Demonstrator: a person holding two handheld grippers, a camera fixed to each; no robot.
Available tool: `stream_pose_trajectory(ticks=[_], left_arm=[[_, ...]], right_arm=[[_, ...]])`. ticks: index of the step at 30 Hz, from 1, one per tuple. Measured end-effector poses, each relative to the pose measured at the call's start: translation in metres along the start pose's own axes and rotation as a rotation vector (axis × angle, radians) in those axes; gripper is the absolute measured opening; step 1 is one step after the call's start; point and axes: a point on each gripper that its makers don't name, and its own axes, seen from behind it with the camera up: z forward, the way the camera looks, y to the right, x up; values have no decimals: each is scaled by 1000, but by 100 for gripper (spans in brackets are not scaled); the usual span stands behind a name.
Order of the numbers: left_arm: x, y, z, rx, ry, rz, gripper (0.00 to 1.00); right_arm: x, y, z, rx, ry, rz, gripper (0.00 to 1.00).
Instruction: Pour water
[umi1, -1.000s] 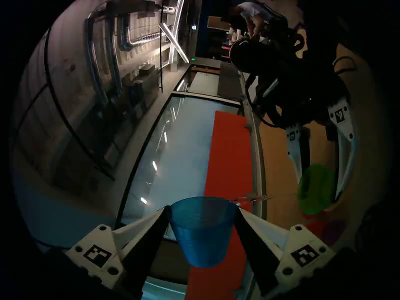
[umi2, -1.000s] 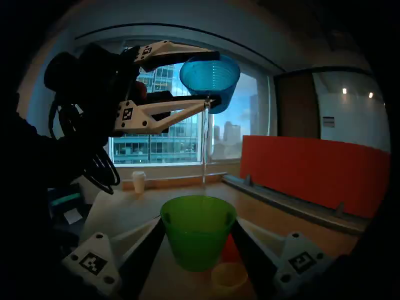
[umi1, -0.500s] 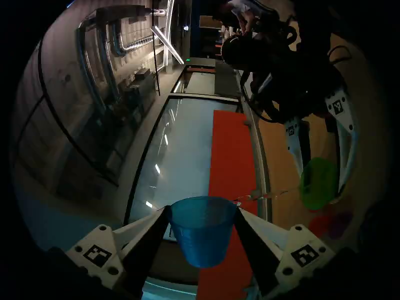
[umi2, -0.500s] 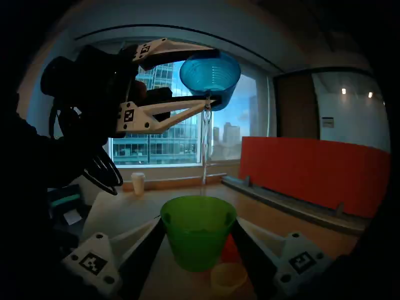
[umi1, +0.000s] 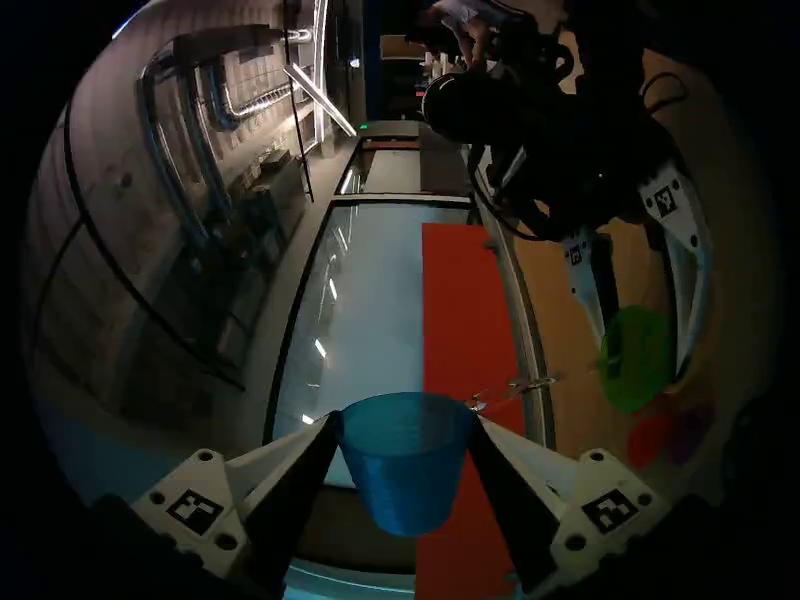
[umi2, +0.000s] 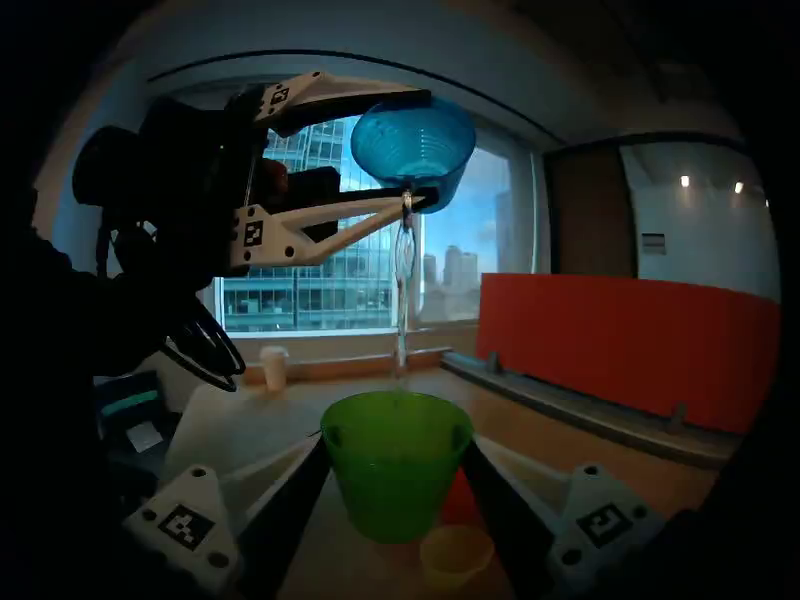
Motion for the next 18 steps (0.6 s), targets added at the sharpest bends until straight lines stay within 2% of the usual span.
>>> stream_pose_trajectory(ticks=[9,18], left_arm=[[2,2,-3,-1,2,34,89],[7,-4,-4,13,17,81,89]], right_arm=[[0,-1,-1,1,2,2,90],[1,1,-1,-3,3,2,90]])
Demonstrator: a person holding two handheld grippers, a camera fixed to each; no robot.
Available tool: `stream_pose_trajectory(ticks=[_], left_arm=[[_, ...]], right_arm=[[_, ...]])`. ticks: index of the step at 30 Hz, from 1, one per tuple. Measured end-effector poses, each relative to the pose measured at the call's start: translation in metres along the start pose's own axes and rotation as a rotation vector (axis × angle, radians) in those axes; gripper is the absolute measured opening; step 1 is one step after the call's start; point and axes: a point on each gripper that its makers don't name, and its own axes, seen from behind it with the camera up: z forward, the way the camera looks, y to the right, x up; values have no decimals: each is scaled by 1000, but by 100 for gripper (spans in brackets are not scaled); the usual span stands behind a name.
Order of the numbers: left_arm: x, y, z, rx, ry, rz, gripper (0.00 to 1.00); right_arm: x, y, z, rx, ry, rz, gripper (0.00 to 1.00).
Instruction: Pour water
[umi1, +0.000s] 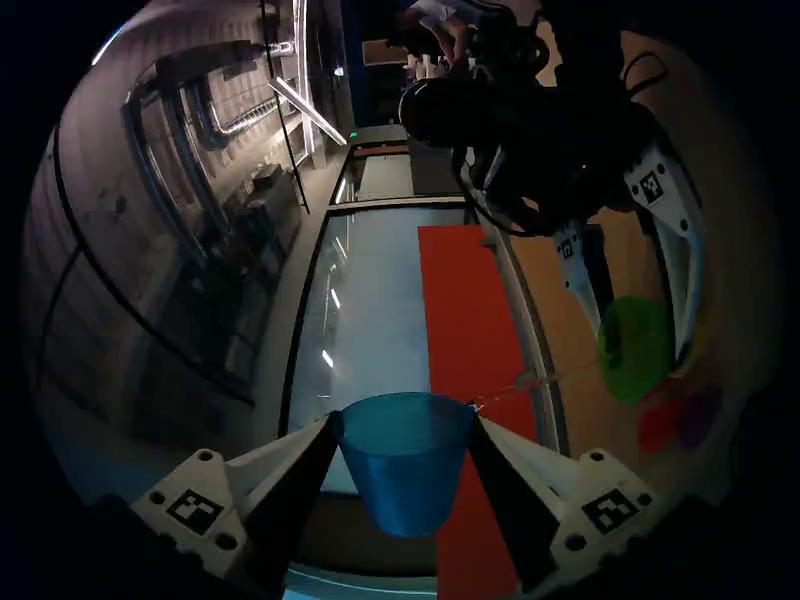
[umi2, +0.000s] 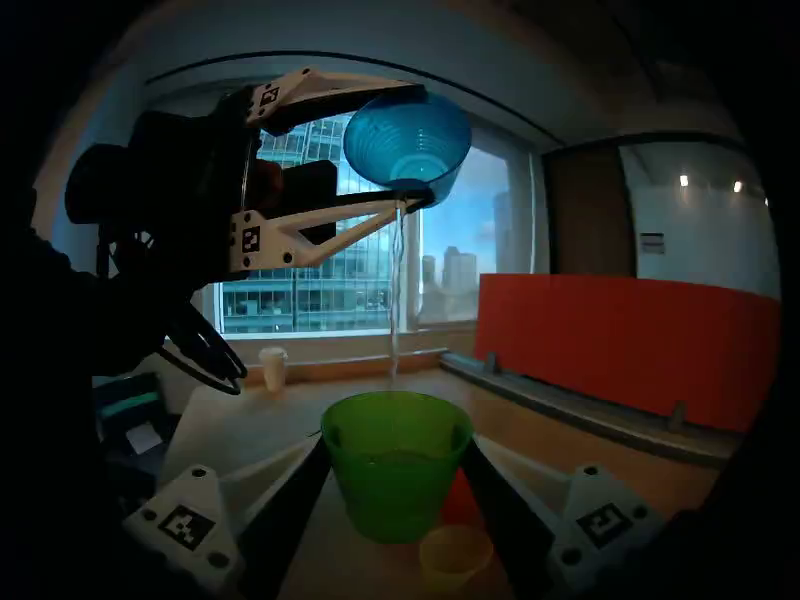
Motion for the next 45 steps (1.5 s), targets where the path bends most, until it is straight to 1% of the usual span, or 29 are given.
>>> stream_pose_trajectory(ticks=[6,12,18,21,35,39,42,45], left_arm=[[2,-3,-1,12,5,27,89],[6,-1,-2,19,8,52,89],[6,-2,-2,27,6,69,89],[7,-1,-2,27,8,66,89],[6,-5,-1,30,14,55,89],[3,-7,0,32,10,39,89],[-2,-6,2,29,2,1,89],[-5,-3,4,25,-5,-51,89]], right_arm=[[-1,1,0,-1,-1,-3,90],[1,1,0,-2,1,-1,89],[2,2,0,-3,2,-4,90],[3,3,-1,-4,5,-3,89],[4,3,-1,-6,8,-2,90],[5,3,0,-7,8,-2,90],[5,3,1,-8,9,-3,90],[6,4,1,-9,11,-2,90]])
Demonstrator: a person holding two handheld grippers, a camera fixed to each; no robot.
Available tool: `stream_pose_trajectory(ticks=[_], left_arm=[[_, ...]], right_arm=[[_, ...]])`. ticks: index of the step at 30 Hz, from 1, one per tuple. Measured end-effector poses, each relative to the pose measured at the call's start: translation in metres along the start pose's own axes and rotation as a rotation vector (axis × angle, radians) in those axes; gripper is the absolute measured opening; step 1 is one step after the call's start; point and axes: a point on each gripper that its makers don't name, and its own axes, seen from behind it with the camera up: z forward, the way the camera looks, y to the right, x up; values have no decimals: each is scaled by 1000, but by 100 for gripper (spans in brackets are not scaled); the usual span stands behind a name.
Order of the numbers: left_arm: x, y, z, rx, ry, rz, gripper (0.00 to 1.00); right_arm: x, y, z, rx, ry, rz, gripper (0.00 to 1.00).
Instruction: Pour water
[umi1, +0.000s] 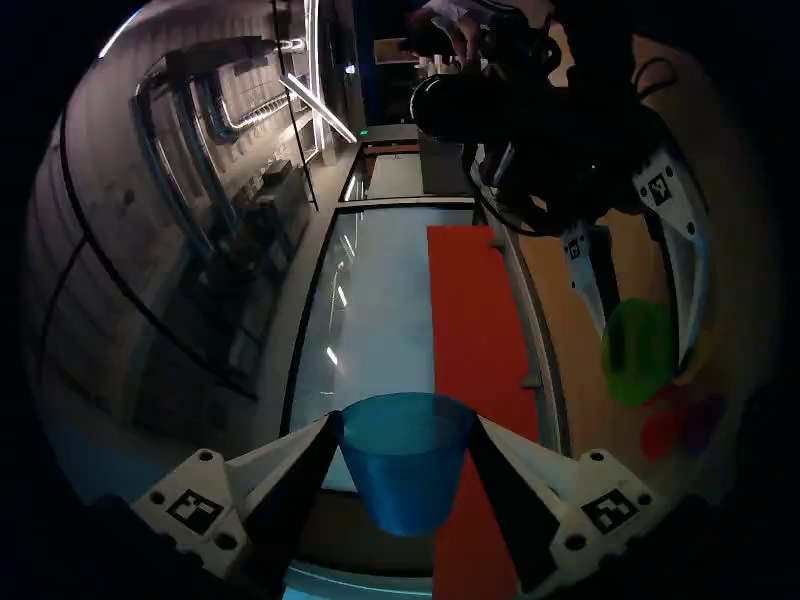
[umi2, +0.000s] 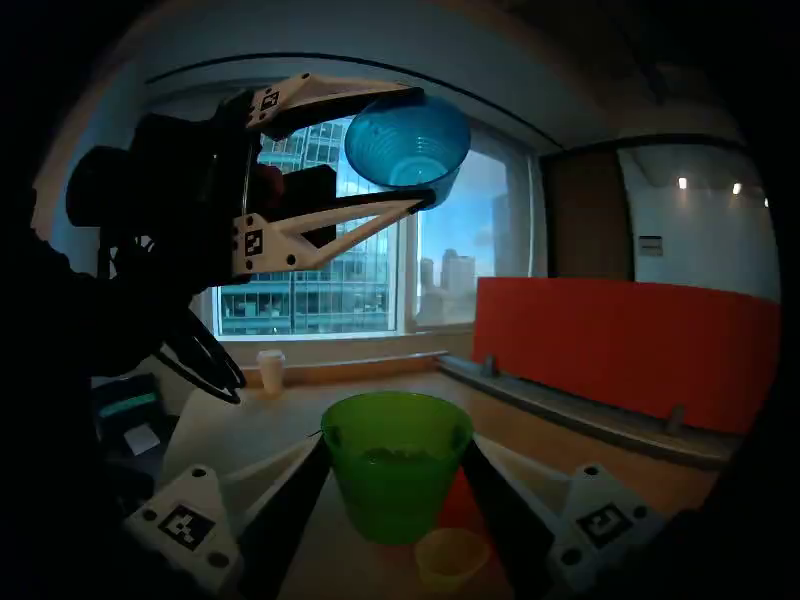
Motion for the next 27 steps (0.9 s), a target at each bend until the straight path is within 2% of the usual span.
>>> stream_pose_trajectory(ticks=[8,15,21,27], left_arm=[[-10,1,3,13,-16,-153,89],[-19,0,5,32,-31,-318,89],[-27,-1,6,48,-47,-484,89],[-32,4,5,25,-54,-694,89]], right_arm=[[0,2,-1,-6,5,3,90],[0,6,-3,-13,9,10,90],[3,7,-6,-18,17,12,90],[7,8,-9,-21,28,15,90]])
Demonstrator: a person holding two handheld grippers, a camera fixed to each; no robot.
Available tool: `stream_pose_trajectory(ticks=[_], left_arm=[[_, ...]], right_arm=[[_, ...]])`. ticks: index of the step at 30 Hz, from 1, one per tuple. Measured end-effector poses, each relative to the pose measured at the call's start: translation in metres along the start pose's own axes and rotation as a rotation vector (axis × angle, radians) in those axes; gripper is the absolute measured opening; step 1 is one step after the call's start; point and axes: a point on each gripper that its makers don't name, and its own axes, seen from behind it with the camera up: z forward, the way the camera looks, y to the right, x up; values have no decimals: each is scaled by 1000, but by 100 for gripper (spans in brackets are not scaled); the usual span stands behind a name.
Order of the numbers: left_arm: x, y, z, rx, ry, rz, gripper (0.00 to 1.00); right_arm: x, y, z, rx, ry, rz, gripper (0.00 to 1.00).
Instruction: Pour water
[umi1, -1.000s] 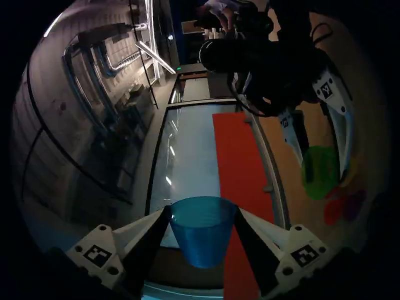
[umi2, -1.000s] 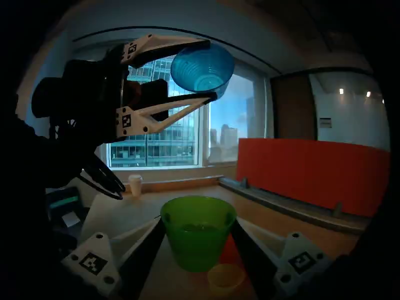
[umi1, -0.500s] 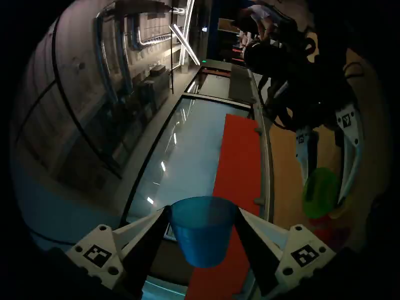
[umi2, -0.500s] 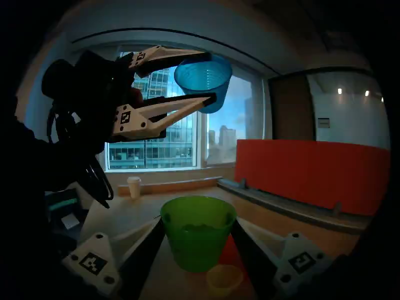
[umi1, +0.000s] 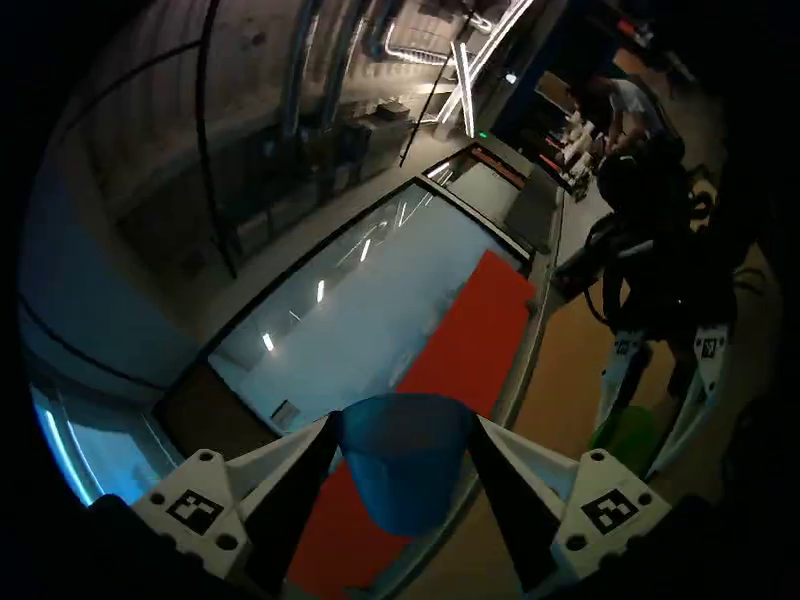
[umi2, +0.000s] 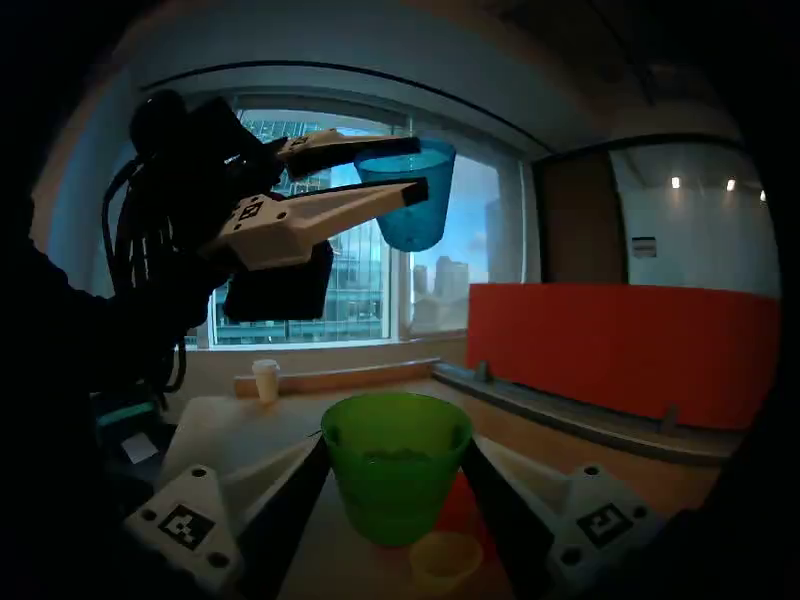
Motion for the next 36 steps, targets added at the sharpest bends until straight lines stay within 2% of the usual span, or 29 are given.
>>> stream_pose_trajectory(ticks=[5,16,20,25,29,36], left_arm=[[-2,-5,2,-13,5,-174,89],[-6,-16,1,-25,15,-510,89],[-9,-17,2,-38,18,-611,89],[-13,-19,4,-46,12,-694,89],[-16,-17,4,-51,4,-741,89],[-20,-17,2,-55,5,-770,89]], right_arm=[[1,1,-3,-3,5,-1,90],[9,0,-7,-5,19,-3,90],[11,-1,-8,-6,20,-5,90],[15,-4,-8,-6,22,-6,90],[16,-6,-8,-6,24,-6,90],[17,-5,-9,-13,22,-7,90]])
